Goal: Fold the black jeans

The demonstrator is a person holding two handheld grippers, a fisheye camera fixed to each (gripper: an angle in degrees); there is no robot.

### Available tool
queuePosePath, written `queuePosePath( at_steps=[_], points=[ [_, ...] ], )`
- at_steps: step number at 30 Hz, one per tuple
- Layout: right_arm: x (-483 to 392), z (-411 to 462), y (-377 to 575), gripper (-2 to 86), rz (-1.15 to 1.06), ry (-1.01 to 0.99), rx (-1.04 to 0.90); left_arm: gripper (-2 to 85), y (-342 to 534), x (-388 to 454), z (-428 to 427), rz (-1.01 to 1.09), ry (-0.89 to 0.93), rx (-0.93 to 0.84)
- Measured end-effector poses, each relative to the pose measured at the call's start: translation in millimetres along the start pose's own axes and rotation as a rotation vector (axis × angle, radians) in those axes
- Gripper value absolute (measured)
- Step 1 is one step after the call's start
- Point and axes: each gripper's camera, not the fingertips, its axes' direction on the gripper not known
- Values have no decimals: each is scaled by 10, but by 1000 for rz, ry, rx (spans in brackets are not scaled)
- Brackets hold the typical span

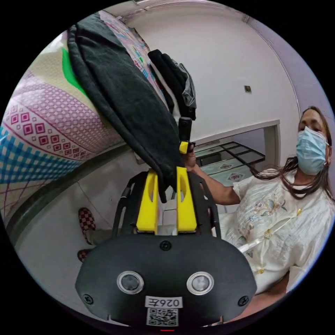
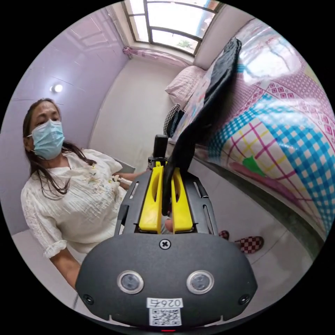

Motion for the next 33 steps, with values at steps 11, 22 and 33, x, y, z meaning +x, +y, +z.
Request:
queuePosePath(
  at_steps=[11, 22, 33],
  points=[
    [-133, 77, 160, 10, 223, 183, 1, 53, 598, -414, -824, -76, 83, 150],
    [-437, 57, 76, -12, 119, -136, 247, 219, 769, -396, -1264, -26, 358, 285],
    [-498, 124, 177, 58, 136, 337, -18, 50, 664, -284, -1466, -85, 226, 169]
  ],
)
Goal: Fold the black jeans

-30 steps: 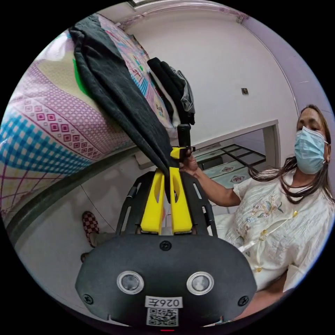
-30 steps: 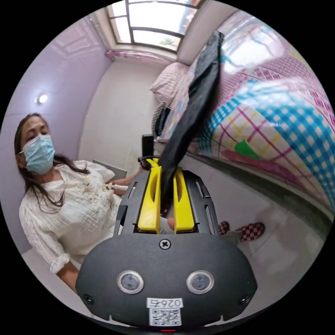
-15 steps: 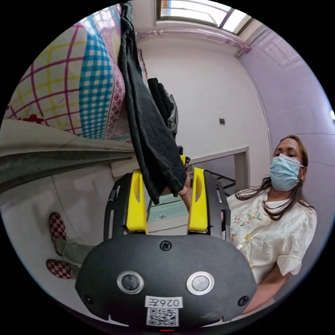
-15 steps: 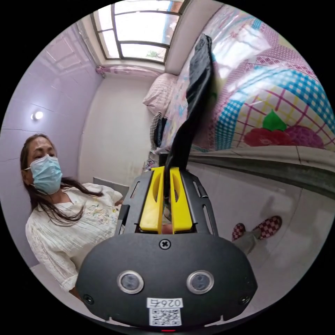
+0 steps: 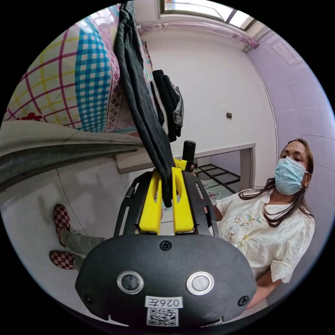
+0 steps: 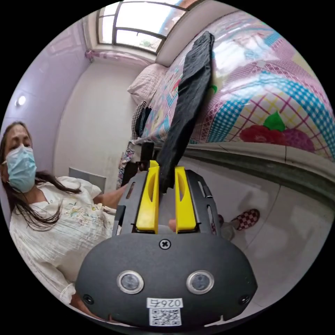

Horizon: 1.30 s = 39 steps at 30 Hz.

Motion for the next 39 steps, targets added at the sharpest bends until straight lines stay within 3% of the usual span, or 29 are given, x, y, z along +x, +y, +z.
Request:
queuePosePath(
  at_steps=[4, 9, 11, 16, 22, 25, 27, 30, 34, 39],
  points=[
    [-45, -132, 117, 60, -9, 169, 25, 44, -64, 188, -52, 26, -39, -24],
    [202, -207, 187, 3, -7, 3, 45, 45, -49, 308, -168, 22, 47, 9],
    [145, -197, 188, 5, -57, -13, 51, 45, 10, 307, -271, 7, 175, 69],
    [536, -284, 321, 88, 36, -138, 146, 45, 96, 413, -291, -7, 286, 127],
    [1098, 87, 221, 178, 124, -386, 164, 46, 71, 612, -104, -19, 260, 105],
    [1177, 448, 78, 66, 108, -590, 58, 49, 48, 736, -12, -30, 220, 101],
    [822, 362, 57, 11, 25, -512, 110, 54, 45, 850, 16, 6, 259, 130],
    [683, 523, 61, -7, -55, -185, -25, 67, 81, 959, 83, -42, 135, 110],
    [1051, 816, 268, -9, 70, -374, -56, 76, 193, 1182, 152, -79, 33, 89],
    [1140, 1043, 574, 15, 126, -256, -63, 70, 91, 1703, -36, -29, -190, 218]
  ],
)
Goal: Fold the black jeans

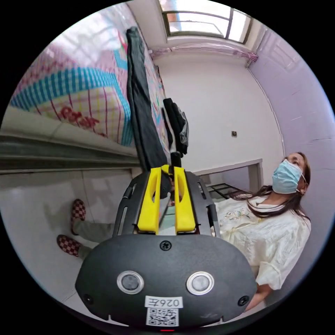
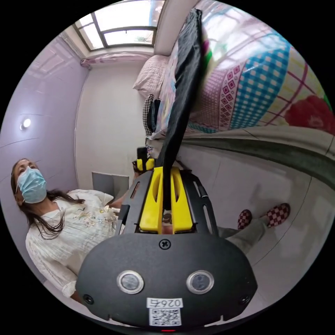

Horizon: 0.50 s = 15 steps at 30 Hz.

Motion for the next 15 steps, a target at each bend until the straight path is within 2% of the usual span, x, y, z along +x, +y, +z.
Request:
queuePosePath(
  at_steps=[4, 6, 8, 13, 15],
  points=[
    [-256, 95, 181, 66, -50, 258, -45, 90, -633, 578, -136, 164, -338, 43],
    [-525, 51, 318, 78, -118, 470, 12, 111, -1060, 776, -71, 226, -489, 36],
    [-678, -55, 302, 83, -174, 546, 97, 138, -1741, 909, 113, 266, -601, 23],
    [-703, -391, -541, 94, -279, 618, 257, 162, -3160, 870, 610, 225, -591, 38],
    [-581, -474, -1225, 94, -310, 592, 283, 166, -3599, 809, 795, 182, -613, 34]
  ],
)
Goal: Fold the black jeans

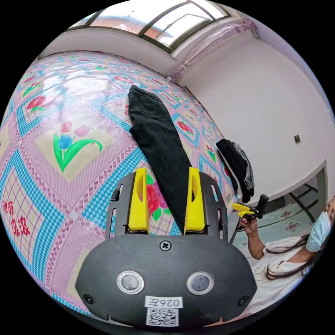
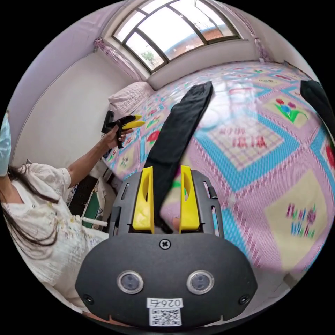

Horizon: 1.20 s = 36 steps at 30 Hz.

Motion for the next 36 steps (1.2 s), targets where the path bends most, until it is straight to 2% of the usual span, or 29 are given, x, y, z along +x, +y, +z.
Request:
queuePosePath(
  at_steps=[4, 6, 12, 18, 24, 27, 29, 31, 33, 36],
  points=[
    [410, 541, -869, 95, -17, -22, -23, 171, -727, -54, 437, -63, -175, -73],
    [660, 986, -1360, 98, -19, -21, -70, 176, -932, -65, 578, -72, -205, -87],
    [1121, 1945, -2225, 109, 30, 58, -148, 210, -1535, -98, 901, -66, -129, -72],
    [1528, 2532, -2879, 110, 155, 58, -112, 202, -2082, -160, 1008, -60, -39, -62],
    [1879, 3295, -3459, 104, 243, 118, -190, 185, -2532, -167, 1302, 6, 11, -188],
    [2052, 3702, -3552, 106, 291, 146, -266, 134, -2675, -122, 1487, 52, 85, -266],
    [2026, 3811, -3583, 91, 274, 147, -271, 54, -2792, -55, 1534, 139, -22, -361],
    [1902, 3986, -3609, 44, 203, 160, -338, 29, -2890, -35, 1541, 173, 10, -385],
    [1608, 4074, -3714, 12, 84, 327, -353, 25, -2966, 34, 1492, 209, 9, -324],
    [1426, 4062, -4057, 7, -15, 472, -288, 36, -3223, 215, 1387, 287, -99, -199]
  ],
)
